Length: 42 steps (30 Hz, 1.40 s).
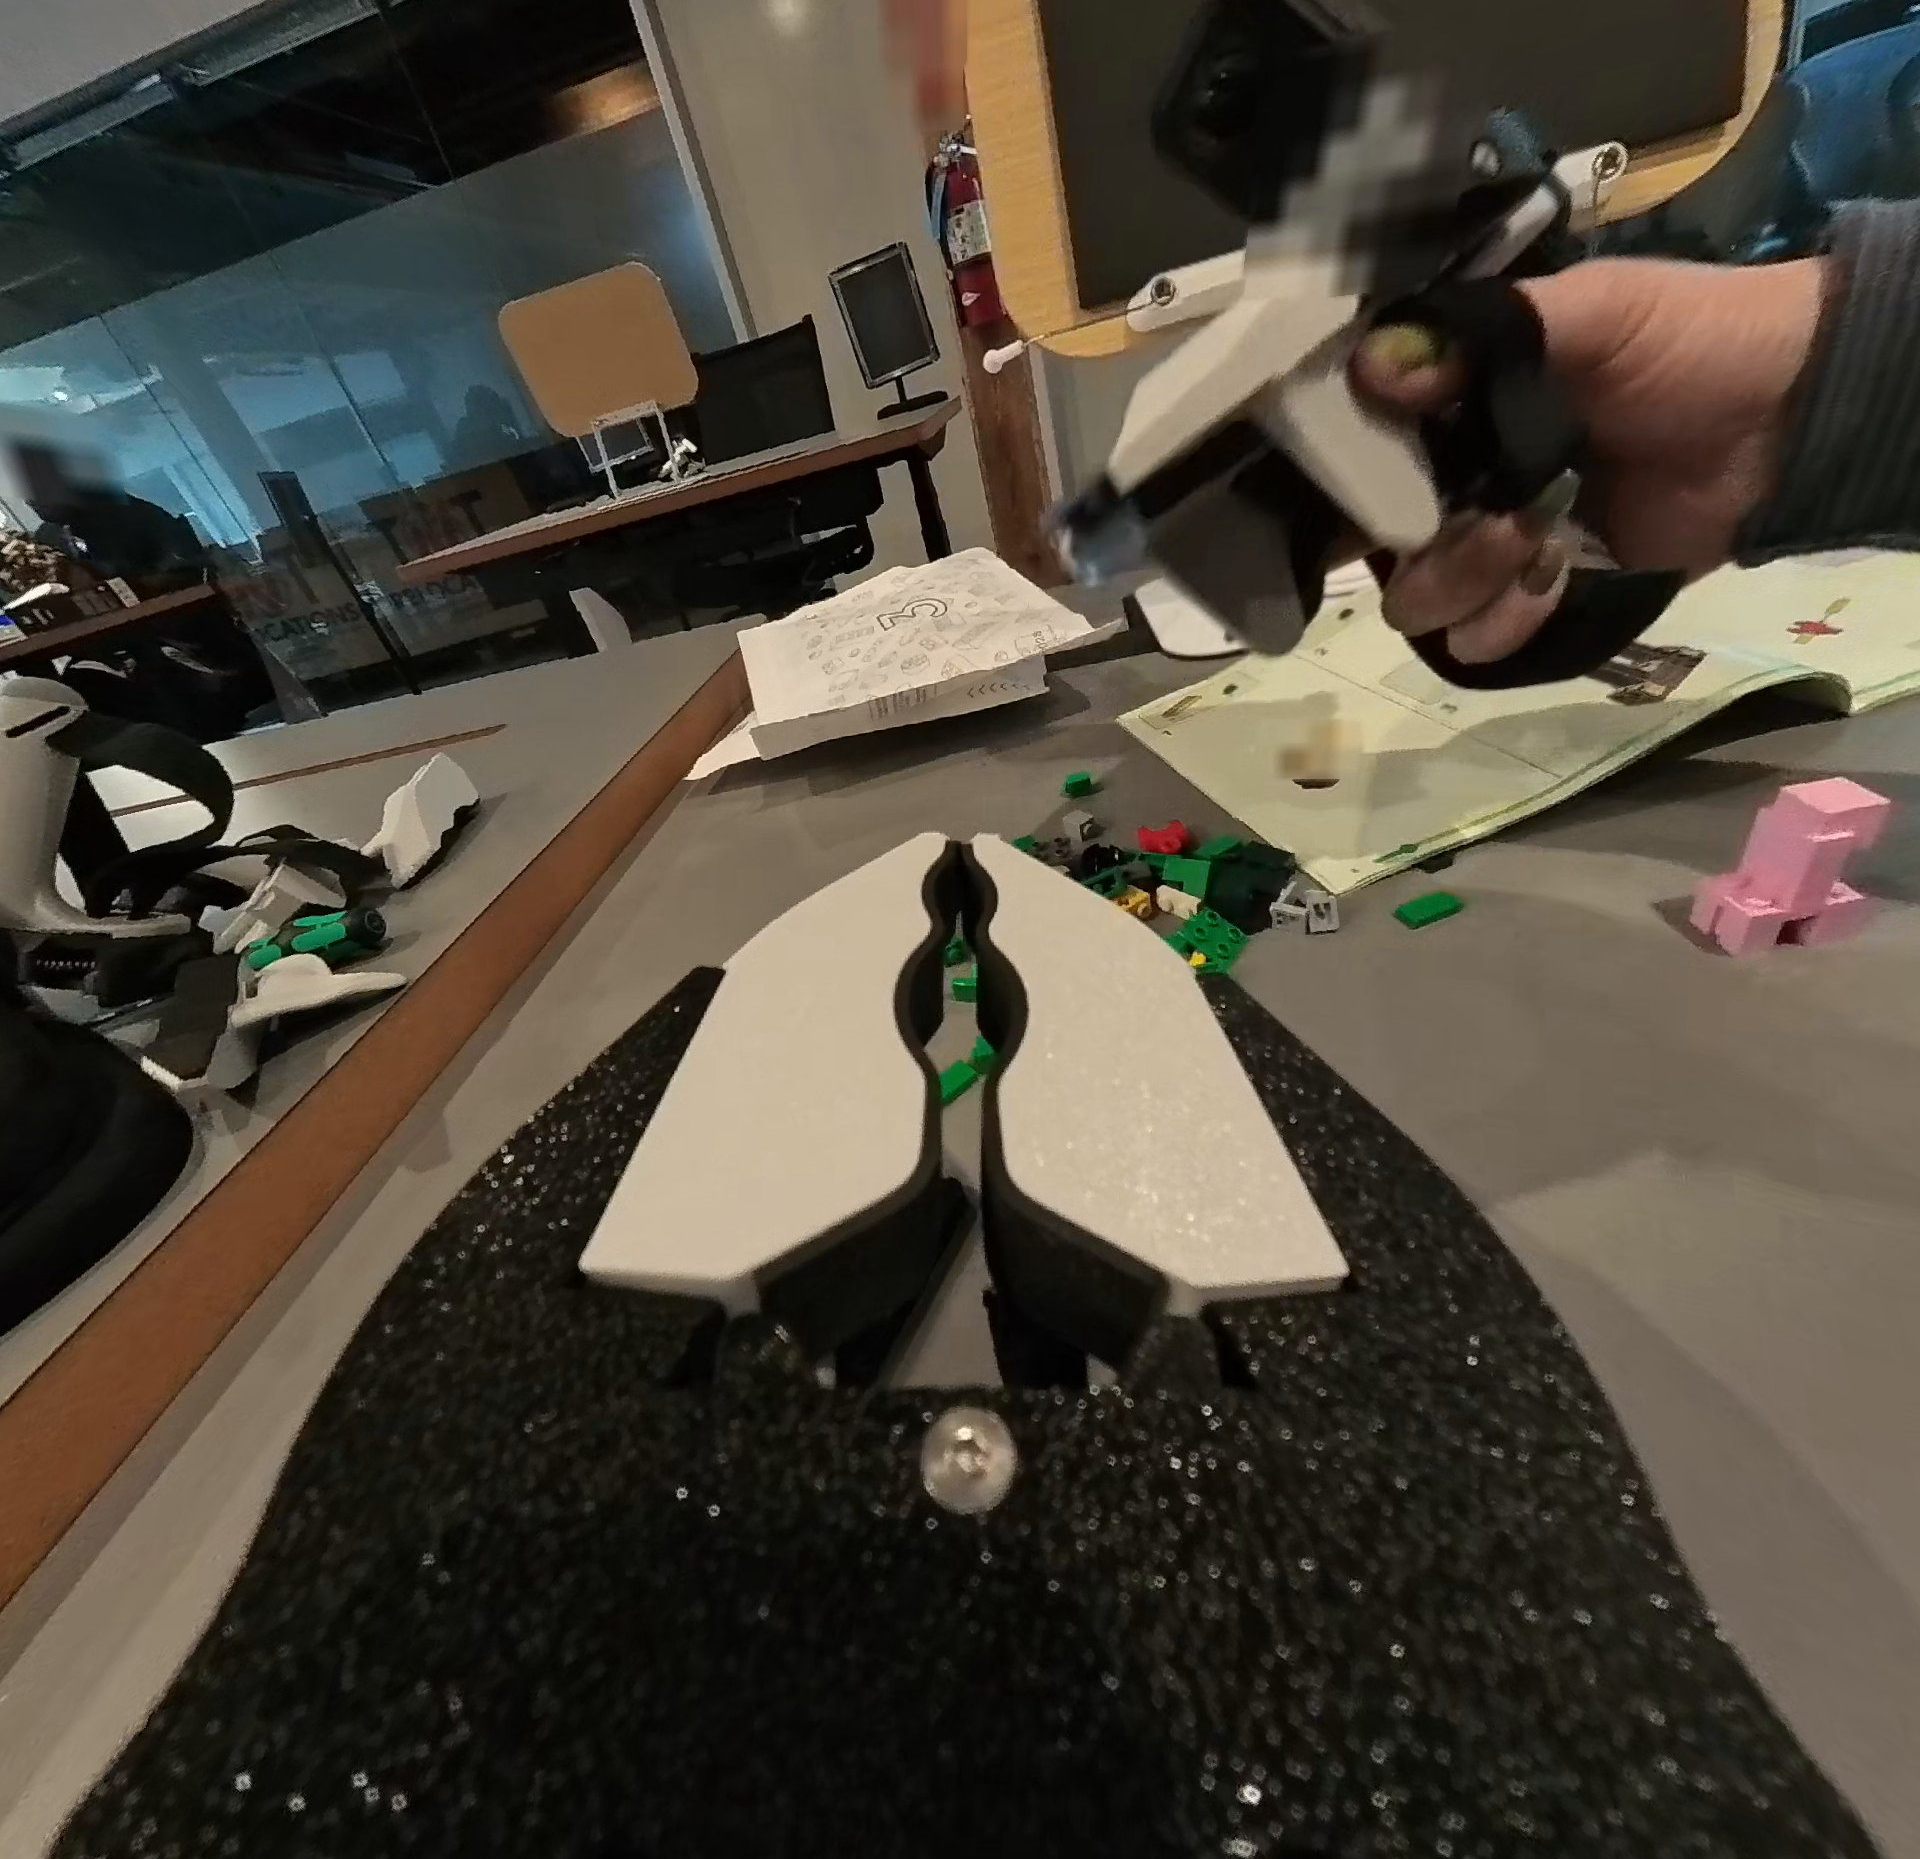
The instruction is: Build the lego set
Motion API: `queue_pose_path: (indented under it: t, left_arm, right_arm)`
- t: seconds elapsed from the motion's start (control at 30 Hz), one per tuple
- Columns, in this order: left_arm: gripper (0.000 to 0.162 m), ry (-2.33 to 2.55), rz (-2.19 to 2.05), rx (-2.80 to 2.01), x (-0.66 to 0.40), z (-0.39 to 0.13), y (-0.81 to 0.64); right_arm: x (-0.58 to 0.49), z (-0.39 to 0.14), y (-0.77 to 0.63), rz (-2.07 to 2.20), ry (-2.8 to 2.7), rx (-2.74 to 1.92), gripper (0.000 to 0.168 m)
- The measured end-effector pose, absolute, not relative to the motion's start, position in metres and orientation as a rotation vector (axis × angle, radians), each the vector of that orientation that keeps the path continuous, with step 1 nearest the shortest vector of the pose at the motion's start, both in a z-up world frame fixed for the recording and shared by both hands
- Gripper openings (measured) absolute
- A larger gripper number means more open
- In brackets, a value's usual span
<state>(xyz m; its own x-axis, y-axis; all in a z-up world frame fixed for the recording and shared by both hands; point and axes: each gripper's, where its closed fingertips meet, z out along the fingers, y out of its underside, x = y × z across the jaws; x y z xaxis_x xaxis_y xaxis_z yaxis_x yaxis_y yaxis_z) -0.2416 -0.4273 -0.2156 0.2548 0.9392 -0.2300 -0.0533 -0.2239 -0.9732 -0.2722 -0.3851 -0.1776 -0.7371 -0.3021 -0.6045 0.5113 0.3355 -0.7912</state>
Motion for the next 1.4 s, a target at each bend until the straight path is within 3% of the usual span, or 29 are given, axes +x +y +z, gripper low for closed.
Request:
queue_pose_path:
  t: [0.23,0.4,0.6,0.87,1.07,1.4]
  left_arm:
    - [0.000,-0.877,1.183,-1.475,-0.242,-0.216,-0.427]
    - [0.000,-0.867,1.181,-1.479,-0.241,-0.216,-0.426]
    - [0.000,-0.852,1.170,-1.490,-0.242,-0.217,-0.422]
    - [0.000,-0.827,1.161,-1.508,-0.241,-0.217,-0.417]
    - [0.000,-0.832,1.157,-1.496,-0.241,-0.216,-0.418]
    - [0.000,-0.831,1.154,-1.489,-0.241,-0.216,-0.418]
  right_arm:
    - [-0.273,-0.159,-0.372,-1.518,1.855,0.176,0.016]
    - [-0.251,-0.158,-0.327,-1.517,2.156,0.108,0.016]
    - [-0.232,-0.203,-0.205,-1.323,2.728,0.264,0.016]
    - [-0.194,-0.264,-0.079,-1.073,2.981,0.732,0.016]
    - [-0.183,-0.286,-0.029,-0.862,3.142,0.982,0.016]
    - [-0.180,-0.299,-0.020,-0.757,3.187,1.005,0.016]
